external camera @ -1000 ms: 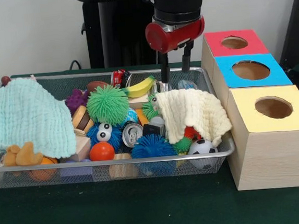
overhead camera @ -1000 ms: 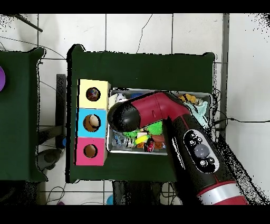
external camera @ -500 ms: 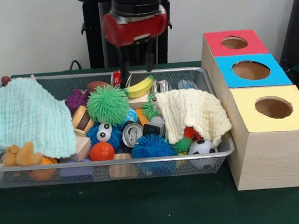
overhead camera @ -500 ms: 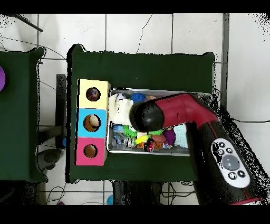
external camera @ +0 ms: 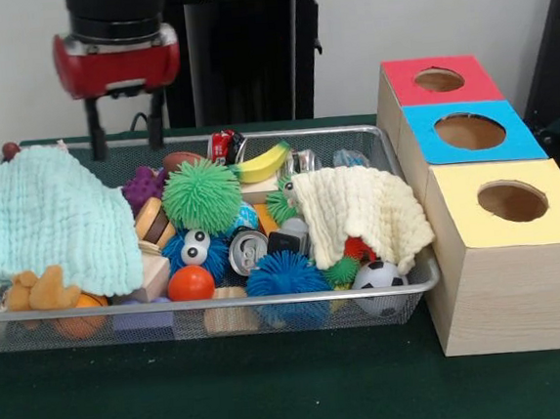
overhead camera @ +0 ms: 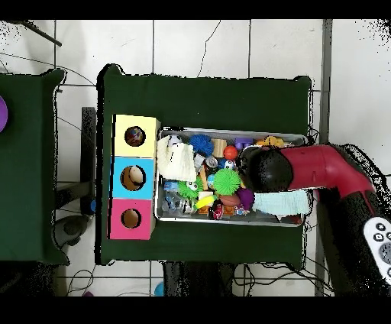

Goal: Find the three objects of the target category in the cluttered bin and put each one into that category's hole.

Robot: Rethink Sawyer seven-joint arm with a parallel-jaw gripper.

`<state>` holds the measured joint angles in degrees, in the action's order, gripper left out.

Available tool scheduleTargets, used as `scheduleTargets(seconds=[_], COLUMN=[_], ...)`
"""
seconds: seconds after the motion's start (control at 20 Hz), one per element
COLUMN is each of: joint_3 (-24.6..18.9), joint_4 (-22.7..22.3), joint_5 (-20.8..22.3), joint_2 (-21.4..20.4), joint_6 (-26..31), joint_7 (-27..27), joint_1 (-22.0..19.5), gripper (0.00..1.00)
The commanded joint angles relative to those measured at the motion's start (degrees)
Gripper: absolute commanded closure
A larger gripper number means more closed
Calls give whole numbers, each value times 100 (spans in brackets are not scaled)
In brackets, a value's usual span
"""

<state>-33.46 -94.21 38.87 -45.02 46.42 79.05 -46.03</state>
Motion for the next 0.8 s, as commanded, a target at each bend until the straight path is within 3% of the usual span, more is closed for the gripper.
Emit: scheduleTargets(seconds=[0.05, 0.35, 0.6, 0.8], joint_3=[-314, -300, -127, -3], joint_4=[665, 984, 1537, 1720], joint_5=[644, 828, 1030, 1159], joint_2=[855, 1210, 1654, 1734], joint_6=[437, 462, 912, 1082], joint_7=[-2208, -2269, -2457, -2473], joint_1=[-199, -170, 41, 170], gripper=[0, 0, 0, 0])
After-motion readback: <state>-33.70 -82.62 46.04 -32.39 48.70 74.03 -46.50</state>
